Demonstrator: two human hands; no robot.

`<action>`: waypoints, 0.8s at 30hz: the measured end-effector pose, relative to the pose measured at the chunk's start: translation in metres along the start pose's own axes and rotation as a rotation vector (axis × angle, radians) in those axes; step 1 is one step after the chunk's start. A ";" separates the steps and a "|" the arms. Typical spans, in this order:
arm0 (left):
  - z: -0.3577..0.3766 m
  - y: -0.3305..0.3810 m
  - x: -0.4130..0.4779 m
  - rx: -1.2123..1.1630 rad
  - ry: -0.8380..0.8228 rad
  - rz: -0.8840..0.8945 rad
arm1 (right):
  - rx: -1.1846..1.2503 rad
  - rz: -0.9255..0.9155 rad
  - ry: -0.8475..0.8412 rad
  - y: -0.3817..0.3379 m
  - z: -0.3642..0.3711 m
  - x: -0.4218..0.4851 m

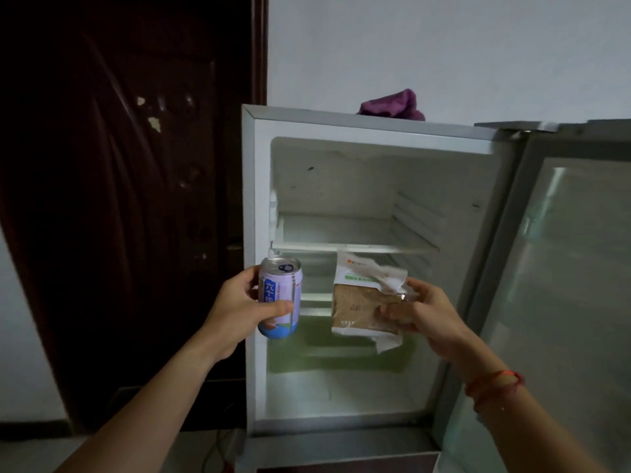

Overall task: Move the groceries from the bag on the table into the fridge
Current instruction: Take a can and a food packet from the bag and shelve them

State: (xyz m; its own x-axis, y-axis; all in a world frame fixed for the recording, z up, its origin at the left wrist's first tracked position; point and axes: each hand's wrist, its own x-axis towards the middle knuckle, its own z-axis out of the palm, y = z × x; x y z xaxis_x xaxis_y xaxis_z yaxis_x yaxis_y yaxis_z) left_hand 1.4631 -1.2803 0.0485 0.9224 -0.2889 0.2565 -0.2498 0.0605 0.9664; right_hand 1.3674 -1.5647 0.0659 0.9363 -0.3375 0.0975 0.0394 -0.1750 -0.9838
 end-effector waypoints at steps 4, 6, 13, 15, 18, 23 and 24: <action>0.016 0.000 0.045 -0.019 -0.020 0.030 | 0.007 -0.016 0.031 -0.006 -0.008 0.032; 0.025 0.002 0.066 -0.025 -0.039 0.044 | -0.008 -0.031 0.067 -0.008 -0.010 0.047; 0.051 0.006 0.141 -0.040 -0.025 0.073 | -0.034 -0.063 0.209 -0.016 -0.015 0.100; 0.060 0.008 0.157 -0.041 -0.015 0.085 | -0.033 -0.068 0.239 -0.018 -0.018 0.110; 0.073 0.010 0.178 -0.065 -0.015 0.093 | -0.025 -0.083 0.269 -0.023 -0.022 0.127; 0.089 0.007 0.210 -0.065 0.009 0.093 | -0.022 -0.117 0.284 -0.033 -0.030 0.160; 0.091 0.006 0.215 -0.058 0.022 0.094 | -0.028 -0.126 0.283 -0.034 -0.032 0.168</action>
State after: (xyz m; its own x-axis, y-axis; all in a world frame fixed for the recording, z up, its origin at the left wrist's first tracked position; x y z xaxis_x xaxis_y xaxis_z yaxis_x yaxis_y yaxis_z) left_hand 1.6331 -1.4288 0.1085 0.9019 -0.2586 0.3459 -0.3187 0.1419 0.9372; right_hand 1.5122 -1.6446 0.1210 0.7900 -0.5551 0.2603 0.1357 -0.2557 -0.9572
